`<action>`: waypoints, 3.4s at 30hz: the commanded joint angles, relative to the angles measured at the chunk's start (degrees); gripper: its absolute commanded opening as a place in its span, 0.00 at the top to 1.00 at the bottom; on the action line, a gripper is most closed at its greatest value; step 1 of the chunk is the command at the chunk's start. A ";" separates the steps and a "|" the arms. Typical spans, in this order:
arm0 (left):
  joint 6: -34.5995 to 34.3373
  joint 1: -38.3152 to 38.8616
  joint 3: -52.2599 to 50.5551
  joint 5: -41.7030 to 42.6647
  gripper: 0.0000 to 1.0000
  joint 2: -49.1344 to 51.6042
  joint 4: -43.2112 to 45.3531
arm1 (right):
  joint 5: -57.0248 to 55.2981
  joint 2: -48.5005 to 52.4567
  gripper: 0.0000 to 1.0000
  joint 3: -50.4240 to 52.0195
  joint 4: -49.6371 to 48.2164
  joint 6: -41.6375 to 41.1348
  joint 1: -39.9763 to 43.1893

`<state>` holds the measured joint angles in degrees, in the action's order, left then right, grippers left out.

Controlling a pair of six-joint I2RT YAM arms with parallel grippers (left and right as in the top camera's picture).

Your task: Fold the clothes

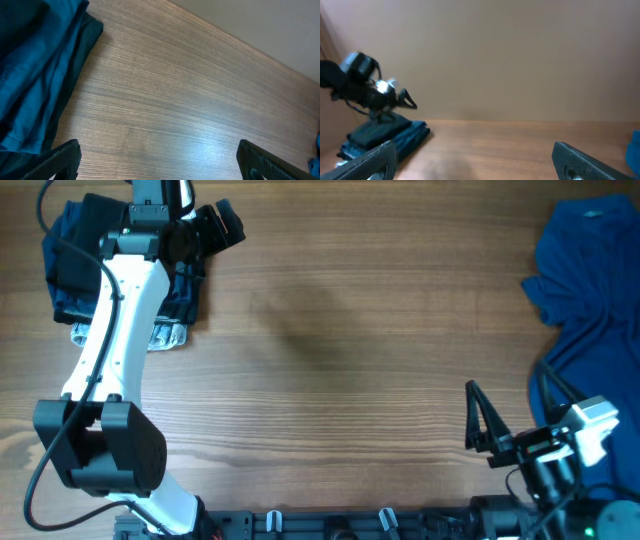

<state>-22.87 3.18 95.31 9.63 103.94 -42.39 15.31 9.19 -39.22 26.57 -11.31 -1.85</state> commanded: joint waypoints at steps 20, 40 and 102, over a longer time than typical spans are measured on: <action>-0.31 0.09 -0.07 -0.52 0.00 0.31 0.09 | -5.53 -8.98 0.01 34.80 -38.18 8.35 -0.28; -0.31 0.09 -0.07 -0.52 0.00 0.31 0.09 | -6.99 -9.01 0.00 38.93 -29.57 14.32 -0.28; -0.13 0.57 -41.75 -0.52 0.00 -78.14 -1.92 | -6.56 -8.92 0.01 38.93 -27.30 14.16 -0.28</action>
<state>-22.87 6.24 63.92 9.21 32.93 -44.07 8.93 0.73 -0.38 -0.45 1.87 -1.85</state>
